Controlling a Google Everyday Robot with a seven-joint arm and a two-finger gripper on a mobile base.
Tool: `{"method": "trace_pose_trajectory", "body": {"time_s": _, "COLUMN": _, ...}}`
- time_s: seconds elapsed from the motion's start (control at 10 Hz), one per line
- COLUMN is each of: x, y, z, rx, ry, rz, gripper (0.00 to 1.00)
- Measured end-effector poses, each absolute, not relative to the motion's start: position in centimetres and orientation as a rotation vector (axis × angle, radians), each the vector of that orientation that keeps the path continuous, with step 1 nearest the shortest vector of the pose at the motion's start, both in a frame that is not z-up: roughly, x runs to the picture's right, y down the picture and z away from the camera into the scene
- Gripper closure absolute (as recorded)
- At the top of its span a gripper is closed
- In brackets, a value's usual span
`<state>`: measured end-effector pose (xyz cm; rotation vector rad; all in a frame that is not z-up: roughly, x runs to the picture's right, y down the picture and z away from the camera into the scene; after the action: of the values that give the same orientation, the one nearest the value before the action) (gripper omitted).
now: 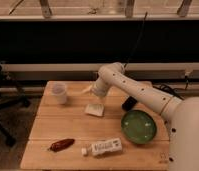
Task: Place the white sponge in the ceramic cup
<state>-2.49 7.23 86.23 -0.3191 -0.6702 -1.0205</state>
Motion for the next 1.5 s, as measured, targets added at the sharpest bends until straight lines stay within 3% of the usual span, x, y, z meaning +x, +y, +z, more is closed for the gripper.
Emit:
{"method": "trace_pose_trajectory", "body": {"time_s": 0.9, "x": -2.6, "y": 10.8, "z": 89.0, "rx": -0.472, "ry": -0.515, "rz": -1.146, "gripper": 0.20}}
{"method": "trace_pose_trajectory", "body": {"time_s": 1.5, "x": -2.4, "y": 12.7, "z": 90.6, "rx": -0.583, "ry": -0.517, "rz": -1.180, "gripper": 0.23}}
